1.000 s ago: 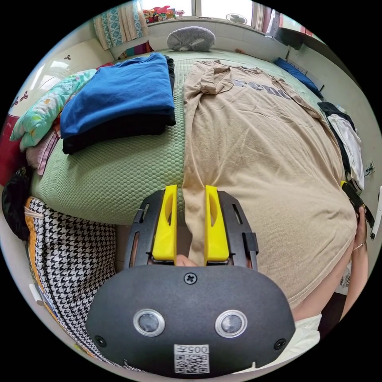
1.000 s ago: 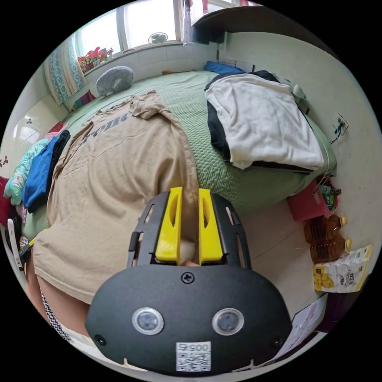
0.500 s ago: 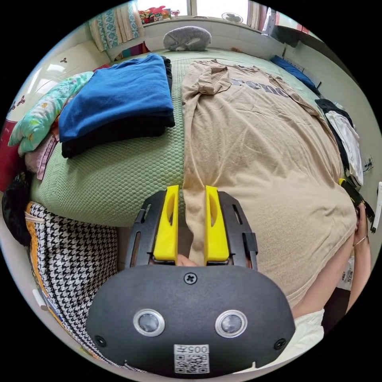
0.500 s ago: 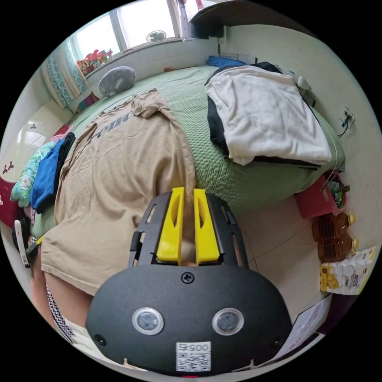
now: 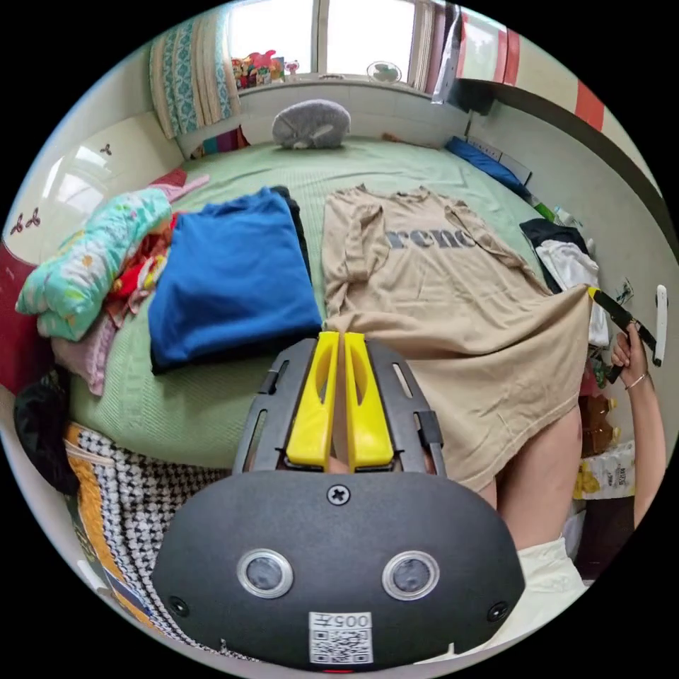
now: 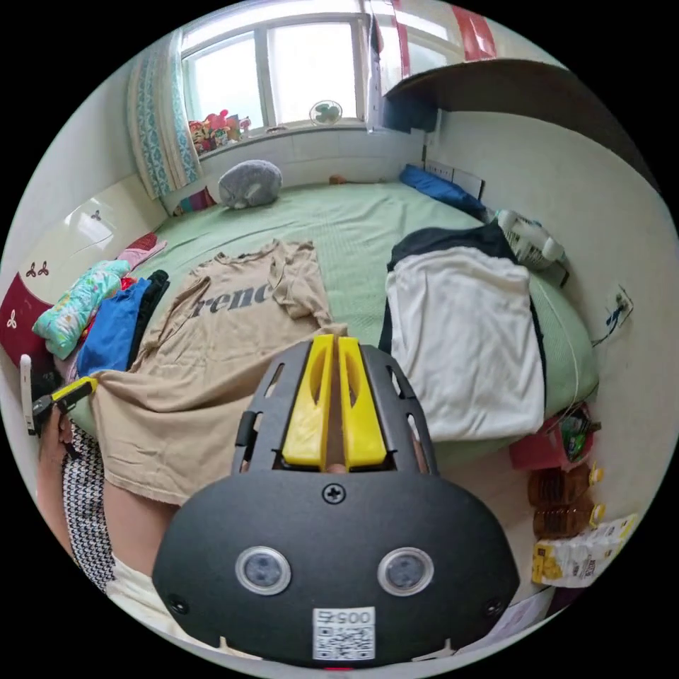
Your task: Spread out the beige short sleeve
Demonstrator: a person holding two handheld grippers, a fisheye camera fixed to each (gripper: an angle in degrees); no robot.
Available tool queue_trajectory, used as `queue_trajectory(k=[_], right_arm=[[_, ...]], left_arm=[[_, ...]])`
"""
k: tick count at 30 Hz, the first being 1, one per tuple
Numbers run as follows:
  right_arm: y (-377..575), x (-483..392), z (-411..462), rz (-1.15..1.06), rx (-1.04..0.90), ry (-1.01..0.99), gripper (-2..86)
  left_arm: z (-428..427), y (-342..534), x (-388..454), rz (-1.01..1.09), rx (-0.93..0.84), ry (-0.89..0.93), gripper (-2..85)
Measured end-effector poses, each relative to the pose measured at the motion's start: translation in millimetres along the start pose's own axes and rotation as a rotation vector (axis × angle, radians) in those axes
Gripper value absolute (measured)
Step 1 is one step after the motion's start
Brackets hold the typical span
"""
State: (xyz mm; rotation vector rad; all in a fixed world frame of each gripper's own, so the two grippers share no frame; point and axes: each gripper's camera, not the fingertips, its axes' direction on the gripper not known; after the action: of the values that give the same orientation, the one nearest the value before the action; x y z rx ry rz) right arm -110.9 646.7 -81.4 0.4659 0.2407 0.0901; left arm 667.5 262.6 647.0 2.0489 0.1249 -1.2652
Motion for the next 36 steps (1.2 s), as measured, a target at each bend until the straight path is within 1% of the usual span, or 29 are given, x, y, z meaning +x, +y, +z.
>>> queue_trajectory(k=[2, 3, 6, 8, 12, 14, 19, 22, 25, 28, 30, 32, 36], right_arm=[[-29, -10, 7, -0.002, -0.013, 0.051, -1.2], [-34, -13, 10, 0.003, -0.023, 0.057, -0.9], [-44, -27, 32, -0.019, -0.135, 0.082, 1.9], [-31, -31, 34, -0.015, -0.133, 0.084, 4.0], [5, -27, 28, -0.073, -0.131, 0.035, 5.4], [26, -19, 26, -0.087, -0.142, 0.007, 6.1], [44, -11, 31, -0.078, -0.176, -0.037, 8.4], [39, -21, 32, -0.078, -0.181, -0.012, 8.5], [29, -32, 35, -0.094, -0.200, 0.011, 7.9], [21, -36, 44, -0.083, -0.229, 0.053, 6.8], [19, -36, 51, -0.079, -0.266, 0.076, 6.5], [22, -35, 63, -0.053, -0.342, 0.074, 6.9], [32, -38, 57, -0.031, -0.319, 0.065, 6.7]], left_arm=[[-7, -25, -2, 0.012, 0.017, -0.063, 1.8], [-5, -30, -3, 0.012, 0.003, -0.059, 2.0], [12, -40, -10, -0.029, -0.097, -0.005, 3.8], [16, -27, -17, -0.080, -0.121, -0.011, 5.6], [6, 11, -25, -0.082, -0.110, -0.050, 9.3], [3, 35, -31, -0.088, -0.132, -0.010, 10.6], [4, 61, -27, -0.088, -0.145, 0.086, 11.7], [0, 65, -21, -0.097, -0.124, 0.136, 13.0], [-9, 64, -12, -0.064, -0.119, 0.109, 13.9], [-13, 63, -6, -0.053, -0.143, 0.118, 15.4], [-13, 64, -6, -0.064, -0.165, 0.087, 15.6], [-13, 67, -5, -0.085, -0.196, 0.107, 15.2], [-23, 75, -1, -0.096, -0.188, 0.082, 14.2]])
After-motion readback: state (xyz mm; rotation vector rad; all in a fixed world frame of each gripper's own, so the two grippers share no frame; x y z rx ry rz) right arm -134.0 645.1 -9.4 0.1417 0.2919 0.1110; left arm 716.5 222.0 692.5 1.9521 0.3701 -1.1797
